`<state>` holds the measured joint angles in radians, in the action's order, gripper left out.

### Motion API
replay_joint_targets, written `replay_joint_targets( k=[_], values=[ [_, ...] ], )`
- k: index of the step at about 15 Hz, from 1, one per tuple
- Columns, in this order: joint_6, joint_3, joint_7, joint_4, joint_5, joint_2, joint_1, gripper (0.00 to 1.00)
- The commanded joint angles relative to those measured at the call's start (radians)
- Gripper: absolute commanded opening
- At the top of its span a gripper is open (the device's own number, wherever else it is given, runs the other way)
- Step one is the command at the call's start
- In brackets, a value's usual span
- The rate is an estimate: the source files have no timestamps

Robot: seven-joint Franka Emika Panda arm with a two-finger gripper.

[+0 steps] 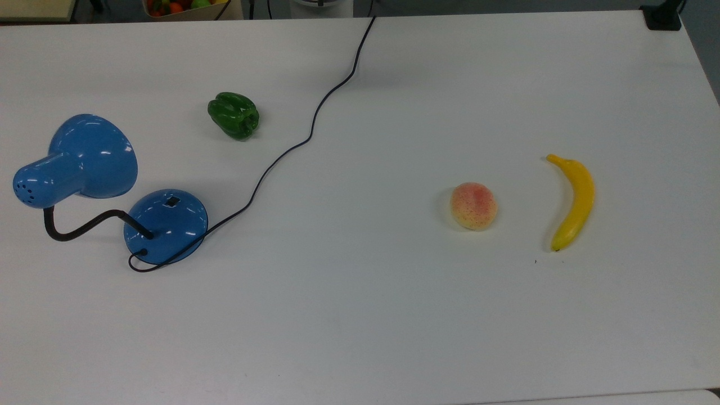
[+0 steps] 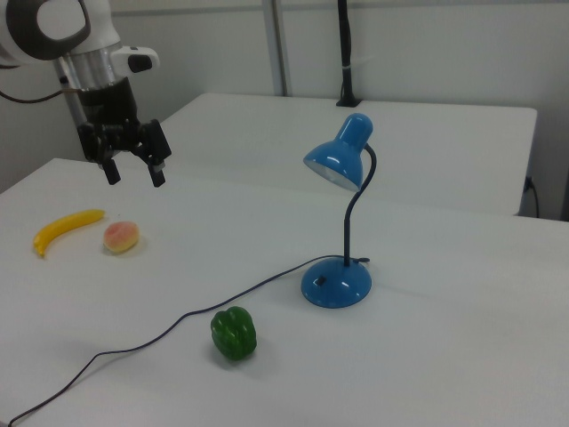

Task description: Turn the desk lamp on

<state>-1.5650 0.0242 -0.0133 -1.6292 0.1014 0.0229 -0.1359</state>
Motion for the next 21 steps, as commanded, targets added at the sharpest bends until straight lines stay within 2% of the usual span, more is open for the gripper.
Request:
replay_joint_targets(
  k=[1,21],
  values=[
    [0.025,0.005,0.0,0.003,0.003,0.018,-0.011,1.0],
    [0.008,0.003,0.061,0.012,-0.034,-0.003,-0.014,1.0]
  ],
)
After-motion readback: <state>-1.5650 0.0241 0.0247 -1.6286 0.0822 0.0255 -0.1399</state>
